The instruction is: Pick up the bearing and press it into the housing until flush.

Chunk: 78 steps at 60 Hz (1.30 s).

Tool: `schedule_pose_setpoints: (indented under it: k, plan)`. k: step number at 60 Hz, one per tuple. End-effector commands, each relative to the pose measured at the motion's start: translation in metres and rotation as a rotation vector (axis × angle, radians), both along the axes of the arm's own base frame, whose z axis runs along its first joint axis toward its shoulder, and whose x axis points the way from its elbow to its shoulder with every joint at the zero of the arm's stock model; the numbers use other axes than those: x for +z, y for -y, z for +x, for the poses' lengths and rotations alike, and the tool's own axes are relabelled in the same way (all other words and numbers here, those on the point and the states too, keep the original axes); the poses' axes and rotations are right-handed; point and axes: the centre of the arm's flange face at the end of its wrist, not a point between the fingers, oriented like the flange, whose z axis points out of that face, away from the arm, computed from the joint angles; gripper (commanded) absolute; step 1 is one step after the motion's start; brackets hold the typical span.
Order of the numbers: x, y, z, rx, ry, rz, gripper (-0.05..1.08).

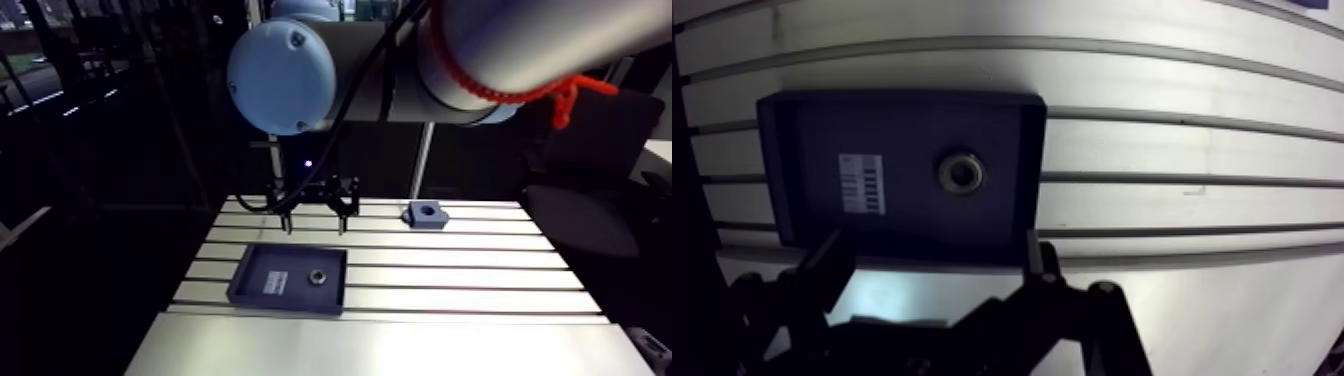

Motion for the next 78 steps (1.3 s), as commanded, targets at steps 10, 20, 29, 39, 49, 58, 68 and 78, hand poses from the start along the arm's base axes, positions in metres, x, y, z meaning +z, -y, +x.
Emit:
schedule_pose_setpoints:
  k: [10, 20, 29, 39, 49, 58, 68, 78]
  plan:
    - [-0.039, 0.006, -0.001, 0.026, 0.015, 0.020, 0.25]
    - [-0.056, 0.007, -0.001, 0.031, 0.012, 0.020, 0.32]
    - [-0.065, 0.007, -0.001, 0.038, 0.008, 0.027, 0.36]
    - [-0.067, 0.007, -0.001, 0.040, 0.010, 0.029, 0.36]
    - [-0.071, 0.007, 0.001, 0.041, 0.018, 0.027, 0.36]
    - [-0.079, 0.006, 0.004, 0.040, 0.036, 0.027, 0.36]
    - [-0.086, 0.006, 0.003, 0.061, 0.025, 0.027, 0.36]
    - [-0.088, 0.006, 0.002, 0.061, 0.003, 0.027, 0.36]
